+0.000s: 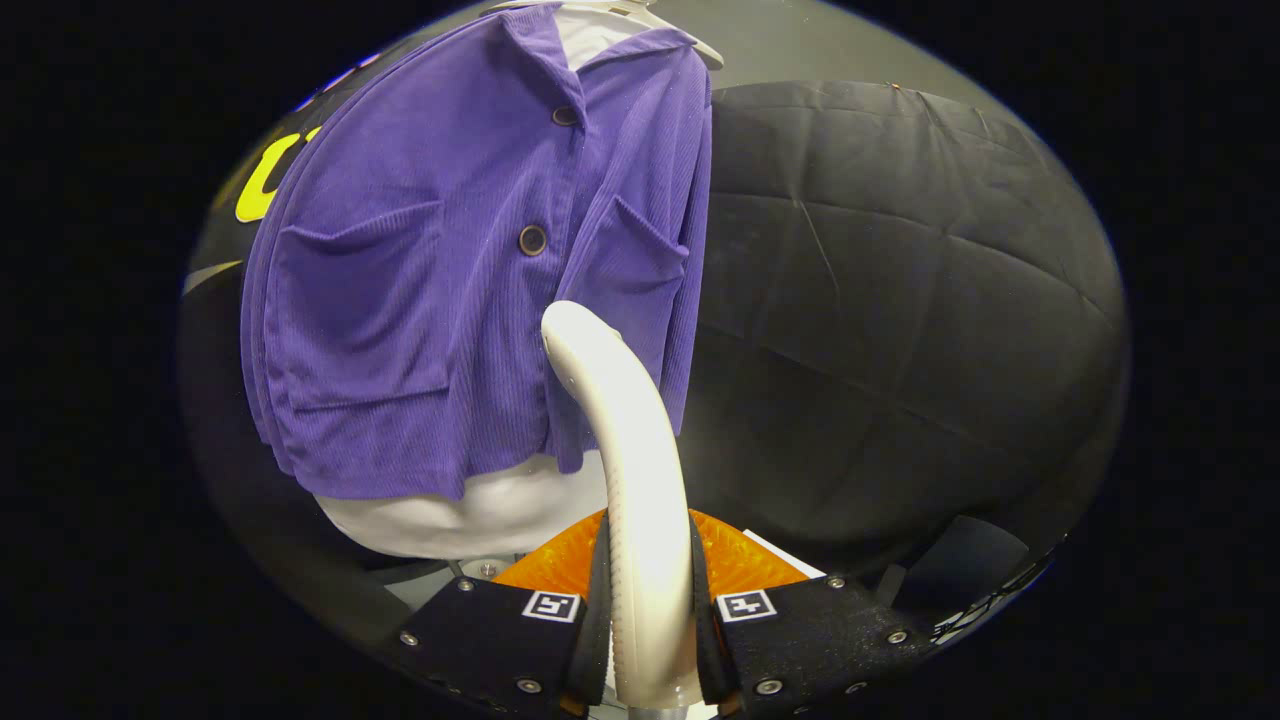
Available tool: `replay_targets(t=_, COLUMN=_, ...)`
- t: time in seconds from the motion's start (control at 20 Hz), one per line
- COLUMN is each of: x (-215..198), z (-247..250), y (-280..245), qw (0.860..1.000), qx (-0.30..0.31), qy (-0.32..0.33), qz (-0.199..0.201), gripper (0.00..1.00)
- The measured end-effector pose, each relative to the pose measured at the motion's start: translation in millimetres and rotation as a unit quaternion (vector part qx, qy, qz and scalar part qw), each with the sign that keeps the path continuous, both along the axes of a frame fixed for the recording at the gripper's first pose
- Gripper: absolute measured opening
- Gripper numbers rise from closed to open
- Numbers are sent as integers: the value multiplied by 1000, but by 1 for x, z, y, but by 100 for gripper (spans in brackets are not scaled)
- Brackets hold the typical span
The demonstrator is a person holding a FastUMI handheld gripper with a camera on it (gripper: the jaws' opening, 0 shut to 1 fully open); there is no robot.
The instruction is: Iron the clothes twice with a garment steamer, once on the left side and once on the right side.
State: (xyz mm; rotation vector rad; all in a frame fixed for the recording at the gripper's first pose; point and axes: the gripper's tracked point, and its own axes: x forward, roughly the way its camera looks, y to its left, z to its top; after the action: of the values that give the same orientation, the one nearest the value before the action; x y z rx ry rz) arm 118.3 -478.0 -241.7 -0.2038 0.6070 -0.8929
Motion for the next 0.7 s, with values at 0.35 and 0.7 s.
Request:
replay_targets(t=0.35, x=-26, z=-25, y=10, qw=1000, qx=20, qy=11, qz=-8, gripper=35)
replay_targets(t=0.7, x=-64, z=25, y=36, qw=1000, qx=3, qy=-30, qz=1, gripper=35)
